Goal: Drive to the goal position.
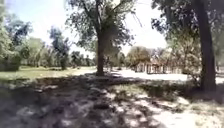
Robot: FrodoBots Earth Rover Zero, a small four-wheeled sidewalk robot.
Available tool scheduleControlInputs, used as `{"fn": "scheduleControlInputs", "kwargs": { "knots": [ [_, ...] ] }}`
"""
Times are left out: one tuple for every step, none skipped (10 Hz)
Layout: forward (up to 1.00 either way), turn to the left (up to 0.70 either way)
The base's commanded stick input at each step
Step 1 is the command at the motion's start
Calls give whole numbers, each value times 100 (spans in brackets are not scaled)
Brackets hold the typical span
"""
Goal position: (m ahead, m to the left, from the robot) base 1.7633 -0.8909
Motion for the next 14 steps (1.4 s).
{"fn": "scheduleControlInputs", "kwargs": {
  "knots": [
    [58,0],
    [49,0],
    [40,0],
    [31,0],
    [22,0],
    [13,0],
    [5,0],
    [0,0],
    [0,0],
    [0,0],
    [0,0],
    [0,0],
    [0,0],
    [0,0]
  ]
}}
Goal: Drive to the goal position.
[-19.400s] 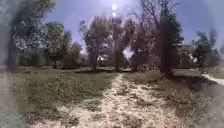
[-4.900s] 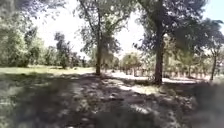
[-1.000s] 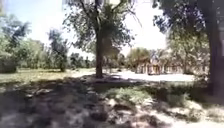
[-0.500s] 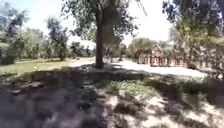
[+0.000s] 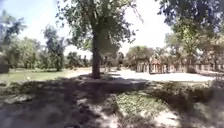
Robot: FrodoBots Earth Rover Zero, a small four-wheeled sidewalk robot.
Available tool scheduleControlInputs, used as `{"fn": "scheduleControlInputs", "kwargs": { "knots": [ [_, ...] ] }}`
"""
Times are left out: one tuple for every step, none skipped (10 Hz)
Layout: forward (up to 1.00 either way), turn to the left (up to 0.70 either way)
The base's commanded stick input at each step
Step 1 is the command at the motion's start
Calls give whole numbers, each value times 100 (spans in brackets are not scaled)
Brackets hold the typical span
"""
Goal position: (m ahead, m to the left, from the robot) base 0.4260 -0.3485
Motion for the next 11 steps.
{"fn": "scheduleControlInputs", "kwargs": {
  "knots": [
    [0,0],
    [0,0],
    [45,0],
    [85,0],
    [85,0],
    [85,0],
    [85,0],
    [85,0],
    [85,0],
    [85,0],
    [85,0]
  ]
}}
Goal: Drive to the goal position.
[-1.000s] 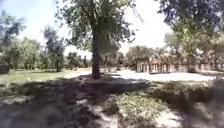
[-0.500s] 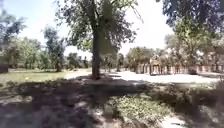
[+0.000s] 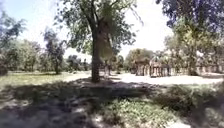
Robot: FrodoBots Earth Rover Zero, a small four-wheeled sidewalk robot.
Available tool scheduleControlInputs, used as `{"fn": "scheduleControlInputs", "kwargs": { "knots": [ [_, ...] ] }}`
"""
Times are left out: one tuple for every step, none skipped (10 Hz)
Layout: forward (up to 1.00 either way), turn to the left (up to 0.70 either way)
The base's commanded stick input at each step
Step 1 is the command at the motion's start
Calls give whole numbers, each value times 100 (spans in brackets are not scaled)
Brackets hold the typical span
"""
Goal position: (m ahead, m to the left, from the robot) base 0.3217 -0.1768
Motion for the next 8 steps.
{"fn": "scheduleControlInputs", "kwargs": {
  "knots": [
    [85,0],
    [85,0],
    [85,0],
    [85,0],
    [85,0],
    [85,0],
    [85,0],
    [85,0]
  ]
}}
